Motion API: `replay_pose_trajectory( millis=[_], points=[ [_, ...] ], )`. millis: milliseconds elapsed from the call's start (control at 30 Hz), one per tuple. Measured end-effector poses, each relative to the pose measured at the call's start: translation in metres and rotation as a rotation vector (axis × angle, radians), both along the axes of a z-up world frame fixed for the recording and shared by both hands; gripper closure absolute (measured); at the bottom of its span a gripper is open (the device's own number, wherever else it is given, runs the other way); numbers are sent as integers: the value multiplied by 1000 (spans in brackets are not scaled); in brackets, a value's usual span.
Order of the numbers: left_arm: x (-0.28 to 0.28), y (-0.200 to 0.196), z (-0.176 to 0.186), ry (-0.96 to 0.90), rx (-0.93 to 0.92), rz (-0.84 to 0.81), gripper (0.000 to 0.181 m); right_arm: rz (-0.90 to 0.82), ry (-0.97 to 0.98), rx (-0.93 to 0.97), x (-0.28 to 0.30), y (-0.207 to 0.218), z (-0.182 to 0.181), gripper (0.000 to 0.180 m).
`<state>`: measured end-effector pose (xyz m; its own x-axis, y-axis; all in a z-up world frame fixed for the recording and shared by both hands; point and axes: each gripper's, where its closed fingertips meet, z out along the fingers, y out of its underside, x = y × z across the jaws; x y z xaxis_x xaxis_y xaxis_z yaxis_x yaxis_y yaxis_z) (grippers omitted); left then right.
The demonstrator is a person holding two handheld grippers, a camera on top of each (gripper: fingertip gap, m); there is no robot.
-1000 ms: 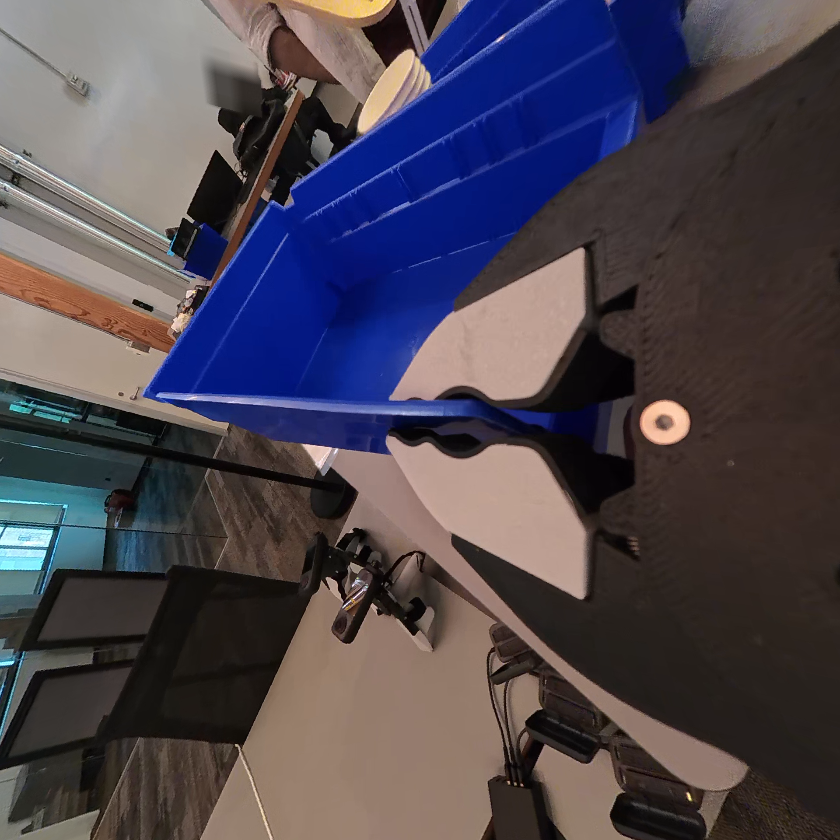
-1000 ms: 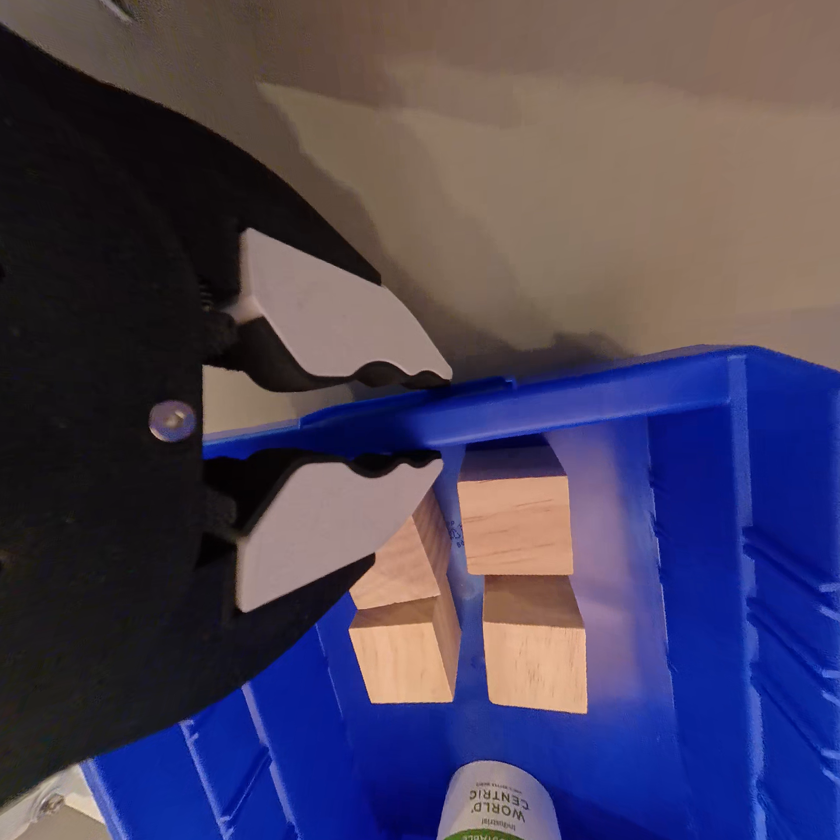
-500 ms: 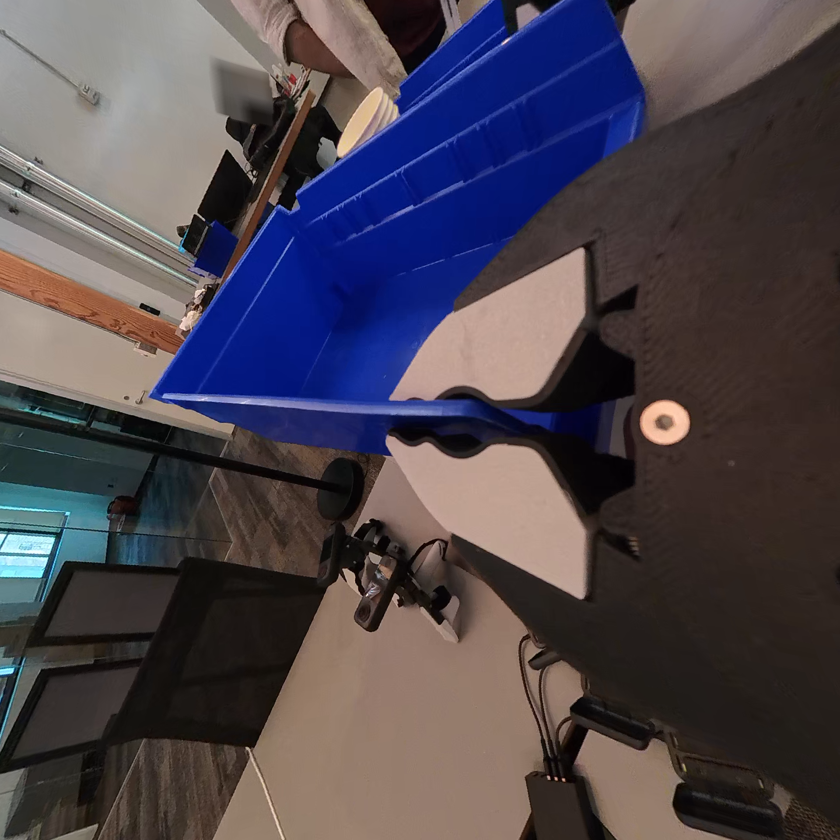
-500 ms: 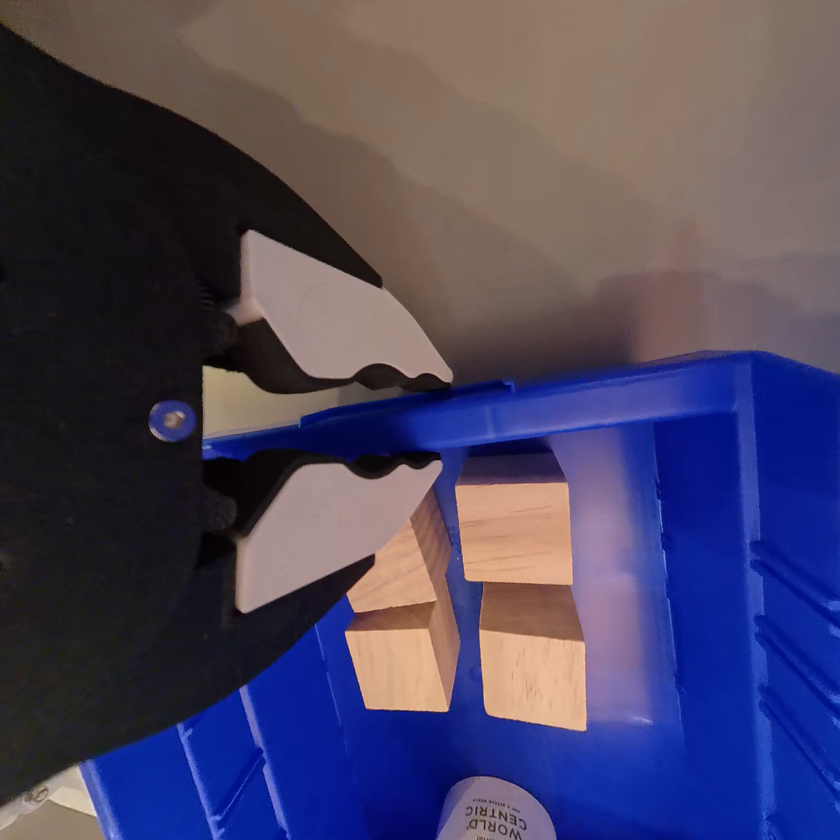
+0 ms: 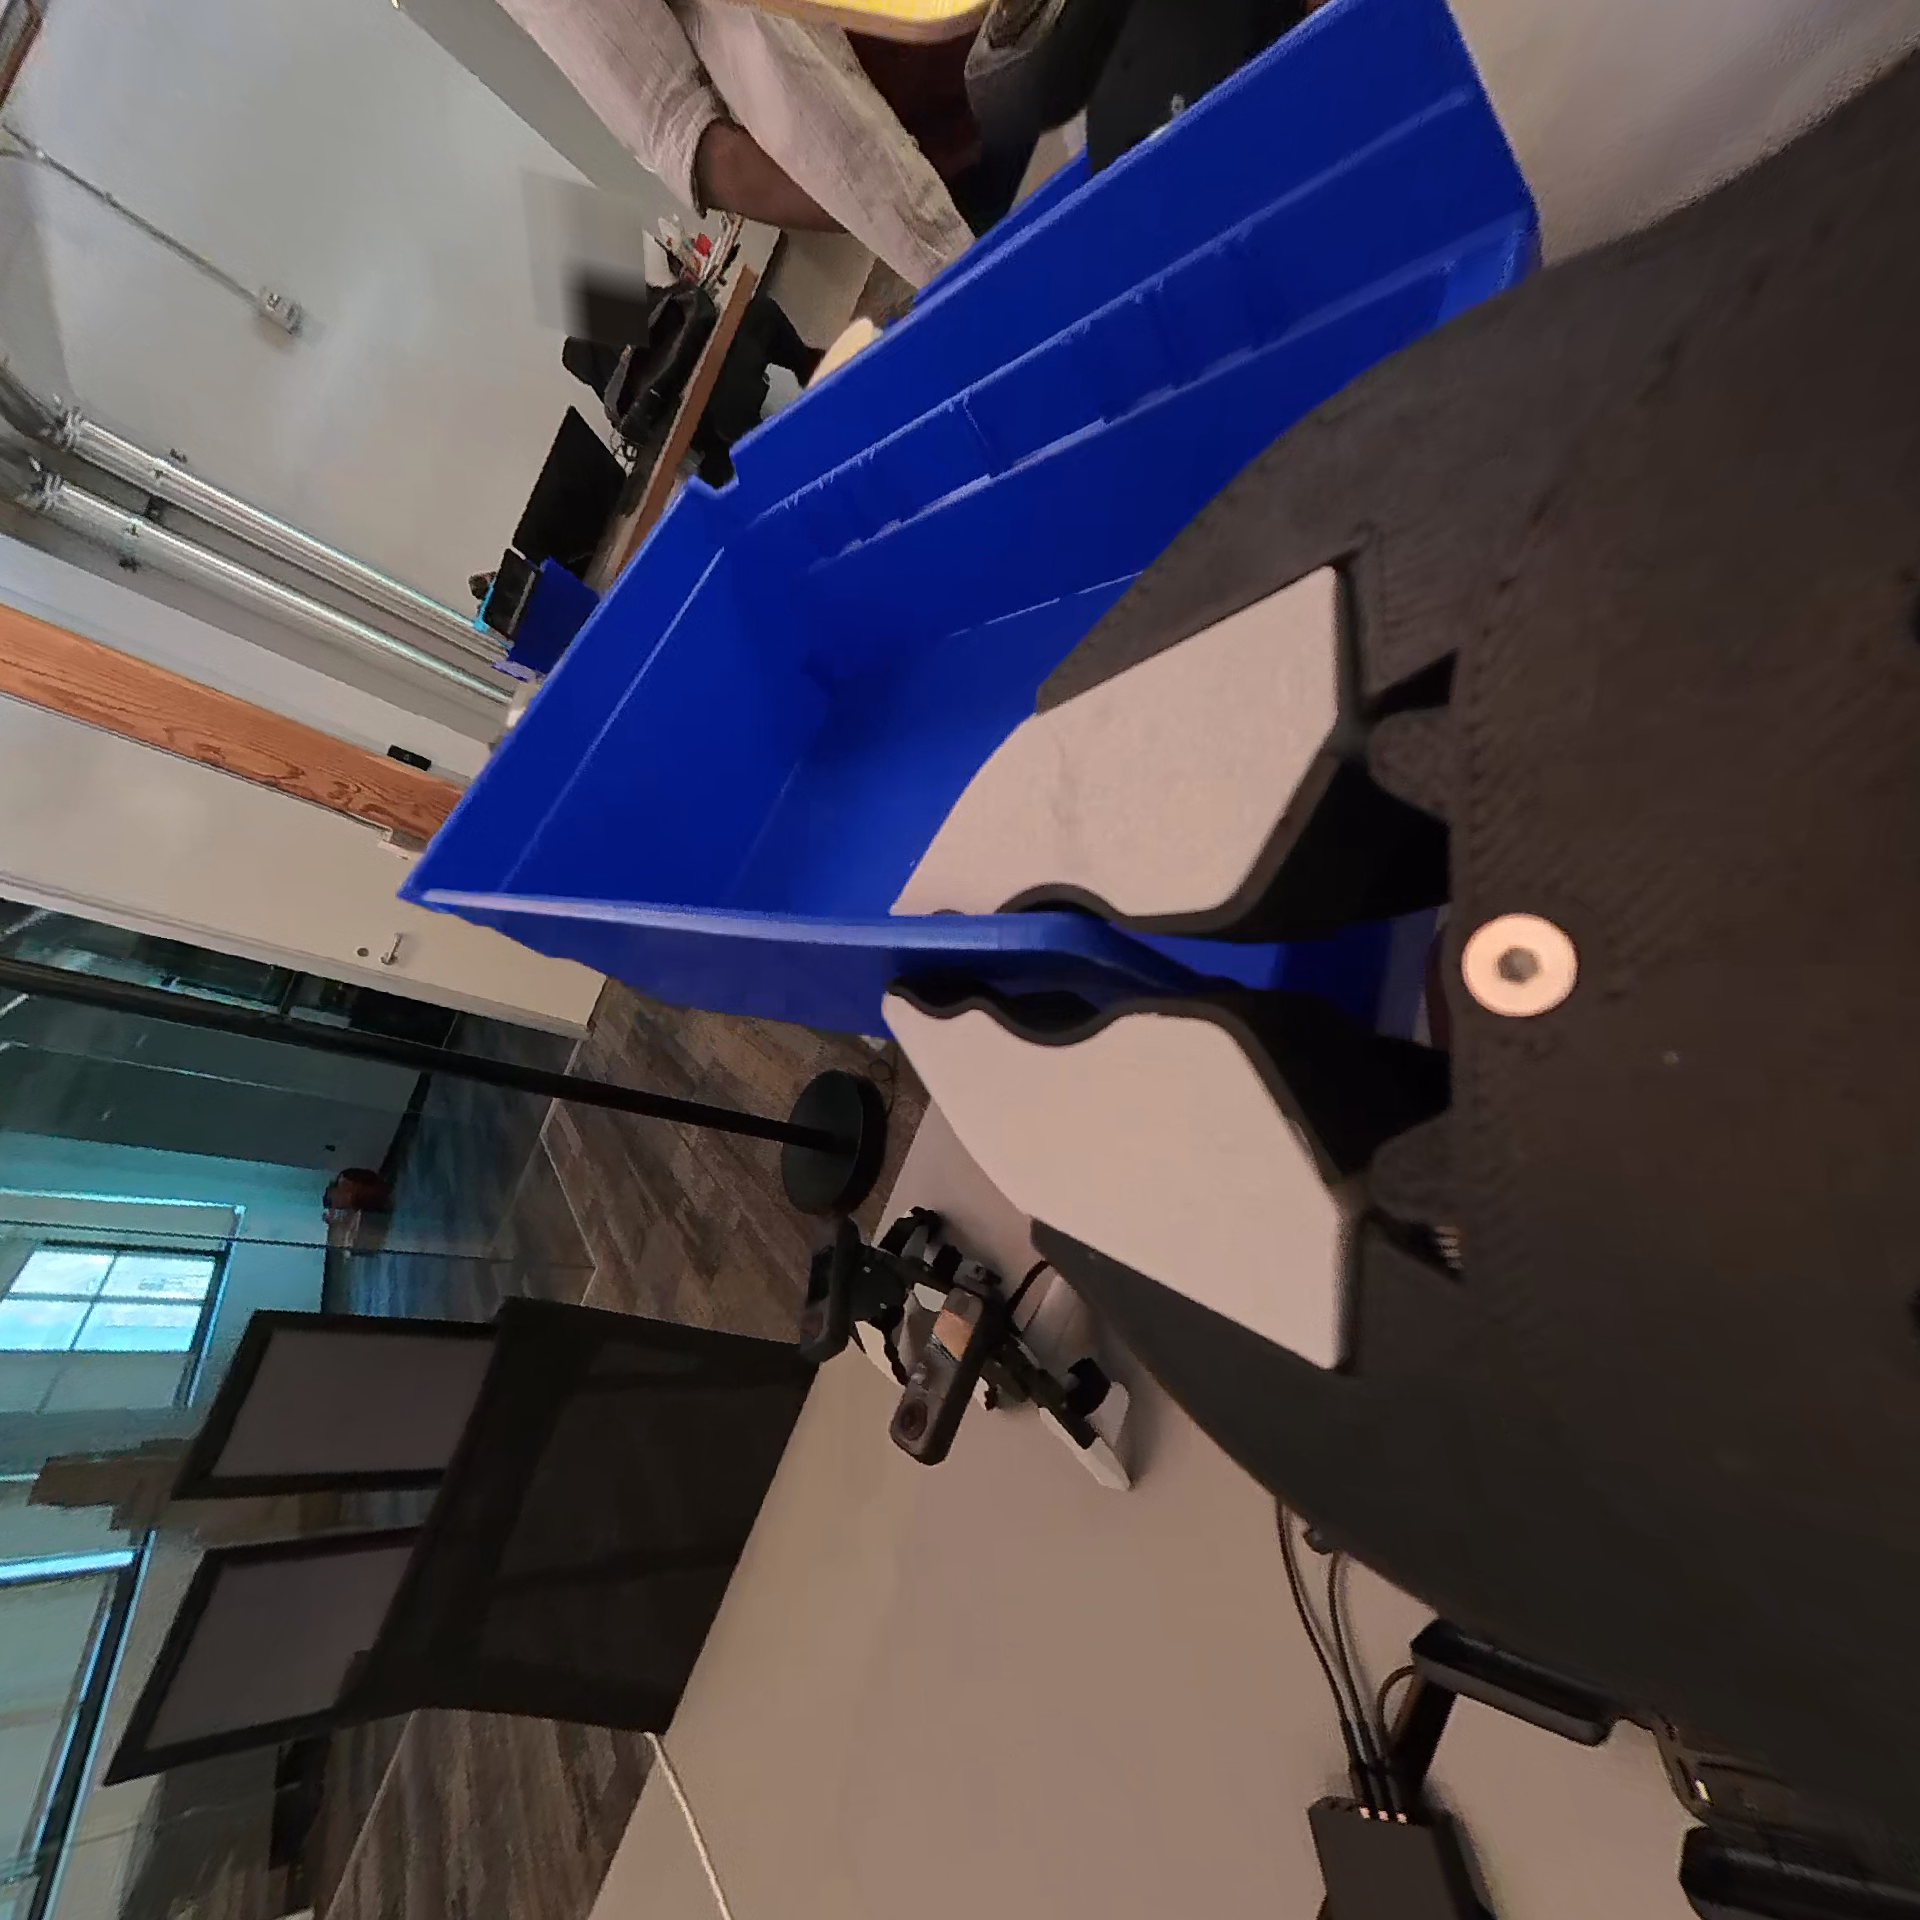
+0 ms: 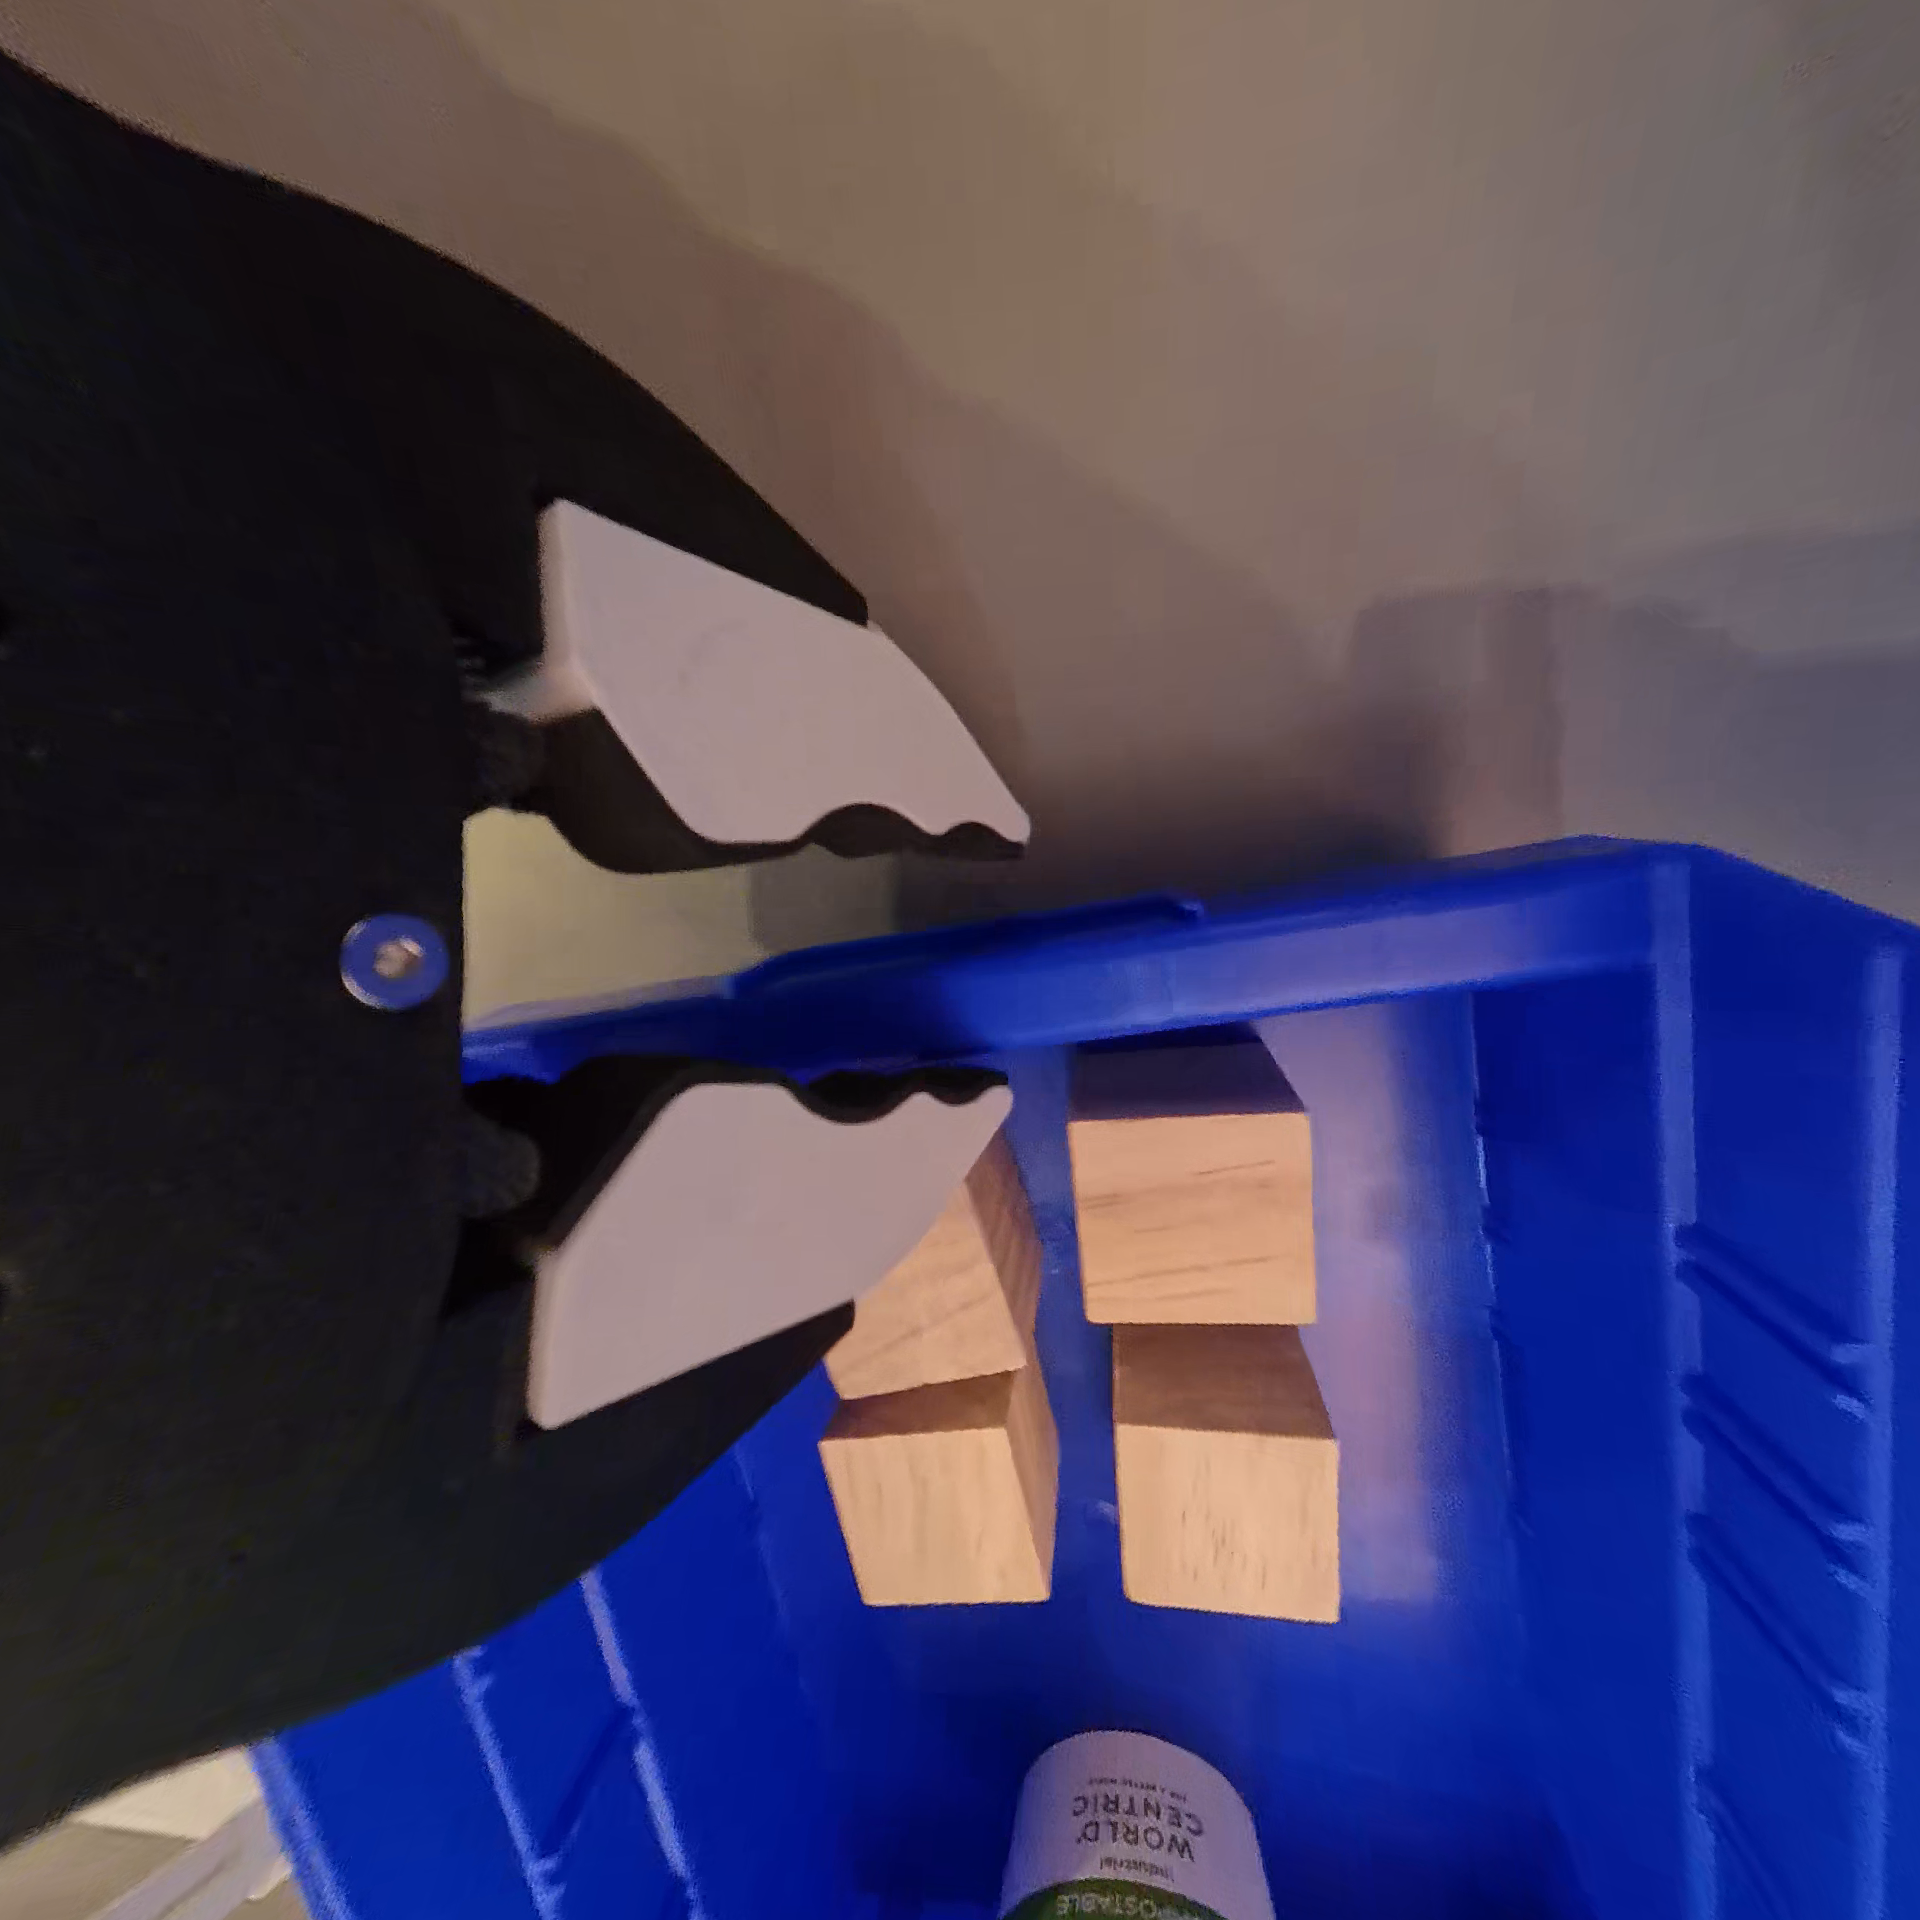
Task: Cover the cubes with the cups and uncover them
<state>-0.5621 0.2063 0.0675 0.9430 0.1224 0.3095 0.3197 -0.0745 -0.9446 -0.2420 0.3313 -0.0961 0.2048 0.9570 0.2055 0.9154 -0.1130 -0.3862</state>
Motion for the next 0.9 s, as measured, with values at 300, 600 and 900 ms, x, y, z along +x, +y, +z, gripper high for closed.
replay_pose_trajectory(
  millis=[300,600,900],
  points=[
    [48,-7,49,-3,123,-80,177,55,421,69,36,-69,117,142],
    [217,-2,113,32,220,-418,178,-68,1072,-211,162,-134,217,113],
    [463,21,71,-65,86,-827,177,-424,1288,-108,356,-166,218,110]
  ],
)
